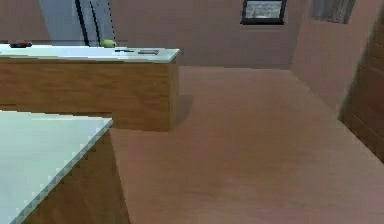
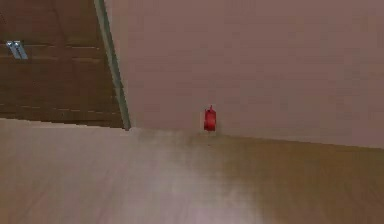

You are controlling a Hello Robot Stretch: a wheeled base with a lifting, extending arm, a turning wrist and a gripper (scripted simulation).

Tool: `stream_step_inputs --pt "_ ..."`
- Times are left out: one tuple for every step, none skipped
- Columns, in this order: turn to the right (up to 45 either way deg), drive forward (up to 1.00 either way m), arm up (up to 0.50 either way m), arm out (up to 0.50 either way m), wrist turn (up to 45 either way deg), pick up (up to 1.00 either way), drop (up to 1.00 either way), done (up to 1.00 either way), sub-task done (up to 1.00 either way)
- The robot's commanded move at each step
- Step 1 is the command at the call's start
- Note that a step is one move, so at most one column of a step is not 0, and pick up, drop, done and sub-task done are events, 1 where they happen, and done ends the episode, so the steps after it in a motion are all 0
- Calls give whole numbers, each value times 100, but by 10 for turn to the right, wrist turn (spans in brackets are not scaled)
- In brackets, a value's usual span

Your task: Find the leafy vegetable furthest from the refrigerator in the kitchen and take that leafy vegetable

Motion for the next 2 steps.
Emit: stream_step_inputs --pt "0 100 0 0 0 0 0 0 0" --pt "90 0 0 0 0 0 0 0 0"
